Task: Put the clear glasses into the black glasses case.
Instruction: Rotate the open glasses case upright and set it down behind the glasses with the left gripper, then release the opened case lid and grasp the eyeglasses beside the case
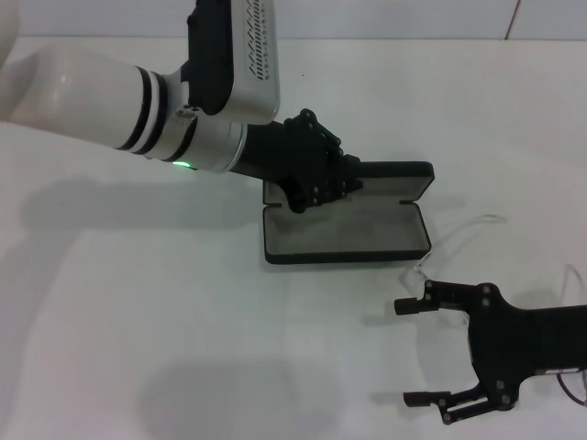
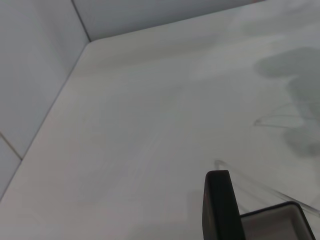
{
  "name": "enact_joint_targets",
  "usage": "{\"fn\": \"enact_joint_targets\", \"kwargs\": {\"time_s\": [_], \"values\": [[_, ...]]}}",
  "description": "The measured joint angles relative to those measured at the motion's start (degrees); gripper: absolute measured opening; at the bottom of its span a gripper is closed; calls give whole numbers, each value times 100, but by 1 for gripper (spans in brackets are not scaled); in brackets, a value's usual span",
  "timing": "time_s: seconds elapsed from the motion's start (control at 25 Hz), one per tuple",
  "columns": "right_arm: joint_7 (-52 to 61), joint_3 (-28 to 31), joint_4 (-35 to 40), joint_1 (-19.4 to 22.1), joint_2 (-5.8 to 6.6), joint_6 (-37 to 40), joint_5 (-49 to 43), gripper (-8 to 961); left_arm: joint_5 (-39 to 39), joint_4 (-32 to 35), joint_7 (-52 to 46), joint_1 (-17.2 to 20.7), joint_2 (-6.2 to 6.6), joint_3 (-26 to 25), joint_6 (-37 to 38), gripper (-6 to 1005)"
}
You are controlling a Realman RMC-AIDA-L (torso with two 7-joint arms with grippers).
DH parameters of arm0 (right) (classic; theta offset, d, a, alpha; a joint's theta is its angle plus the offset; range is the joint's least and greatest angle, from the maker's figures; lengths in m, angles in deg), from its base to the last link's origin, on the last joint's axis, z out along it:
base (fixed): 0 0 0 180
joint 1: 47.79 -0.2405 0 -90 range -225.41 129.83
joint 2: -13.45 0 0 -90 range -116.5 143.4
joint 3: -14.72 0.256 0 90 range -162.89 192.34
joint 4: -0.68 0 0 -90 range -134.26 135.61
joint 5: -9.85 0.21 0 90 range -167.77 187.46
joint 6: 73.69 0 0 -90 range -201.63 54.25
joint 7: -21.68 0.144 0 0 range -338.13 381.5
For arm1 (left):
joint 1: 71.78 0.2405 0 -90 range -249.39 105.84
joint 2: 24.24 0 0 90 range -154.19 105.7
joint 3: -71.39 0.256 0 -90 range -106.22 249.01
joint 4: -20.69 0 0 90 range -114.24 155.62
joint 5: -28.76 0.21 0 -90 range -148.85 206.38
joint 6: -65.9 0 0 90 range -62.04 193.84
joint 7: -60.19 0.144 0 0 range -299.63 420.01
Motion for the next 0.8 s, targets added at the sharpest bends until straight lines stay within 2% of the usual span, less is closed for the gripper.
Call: {"fn": "enact_joint_targets", "kwargs": {"time_s": [0.56,0.64,0.72,0.8], "values": [[37,0,7,1,21,-58,12,874,-100,-19,42,87,-19,2,-182,298],[79,114,13,7,22,-18,16,874,-364,30,64,182,-17,-4,-166,302],[188,220,40,10,23,27,16,873,-812,112,235,359,-6,-41,-140,388],[564,292,203,14,41,84,10,873,-1607,193,706,688,1,-97,-94,473]]}}
